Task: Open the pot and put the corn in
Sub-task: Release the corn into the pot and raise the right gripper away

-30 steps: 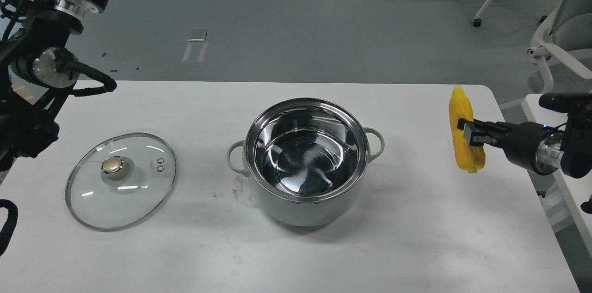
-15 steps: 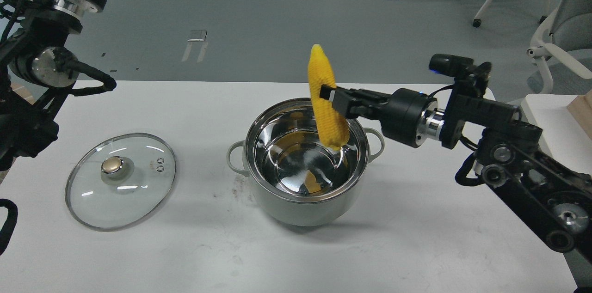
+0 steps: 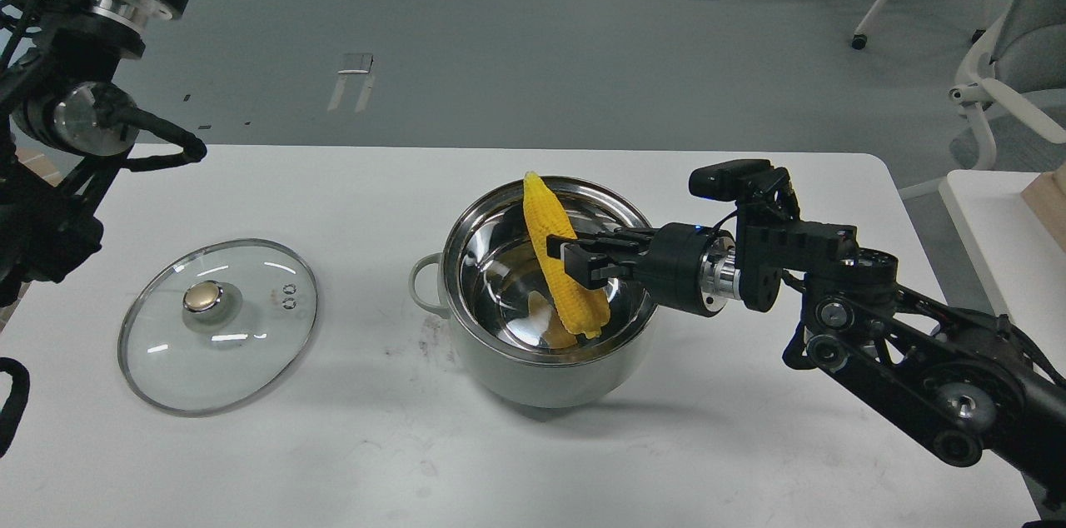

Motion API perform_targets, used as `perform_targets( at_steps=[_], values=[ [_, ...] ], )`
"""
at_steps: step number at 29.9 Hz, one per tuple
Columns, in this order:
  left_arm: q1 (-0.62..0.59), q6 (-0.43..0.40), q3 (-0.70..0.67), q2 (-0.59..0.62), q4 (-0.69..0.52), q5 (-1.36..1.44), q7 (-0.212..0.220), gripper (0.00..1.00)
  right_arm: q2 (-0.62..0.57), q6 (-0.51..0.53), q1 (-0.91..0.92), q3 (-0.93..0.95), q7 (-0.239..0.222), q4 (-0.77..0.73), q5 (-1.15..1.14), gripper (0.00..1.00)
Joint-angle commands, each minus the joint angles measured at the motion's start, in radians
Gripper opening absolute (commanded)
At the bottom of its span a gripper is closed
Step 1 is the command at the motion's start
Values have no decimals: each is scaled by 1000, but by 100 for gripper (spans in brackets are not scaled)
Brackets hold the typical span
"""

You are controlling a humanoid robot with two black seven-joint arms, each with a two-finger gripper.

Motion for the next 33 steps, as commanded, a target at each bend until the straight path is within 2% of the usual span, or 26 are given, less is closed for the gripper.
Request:
perform_targets(
  at_steps=[1, 11, 13, 17, 21, 26, 30, 33],
  values=[
    [-2, -2, 1, -1, 0, 1, 0, 98, 5, 0, -2, 3, 1, 1, 2, 94],
    [-2, -5, 2, 2, 0, 1, 0, 98, 5, 0, 9, 9, 1, 5, 0, 97],
    [-2, -5, 2, 1, -2, 1, 0, 98, 7, 0, 29, 32, 1, 3, 0, 100],
    [-9, -5, 2, 2, 0, 1, -1, 98, 21, 0, 83, 201, 1, -12, 8, 100],
    [-12, -14, 1, 5, 0, -1, -1, 98, 100, 0, 132, 424, 10, -46, 49, 100],
    [-14, -32, -1, 20, 2, -2, 5, 98, 202, -9, 208, 687, -5, -199, 239, 100],
    [-28, -66, -1, 40, 3, -2, 33, 98, 197, -70, 239, 759, 3, -319, 360, 100],
    [-26, -91, -16, 39, 41, -2, 60, 98, 157, -75, 264, 790, 6, -454, 564, 100]
  ],
)
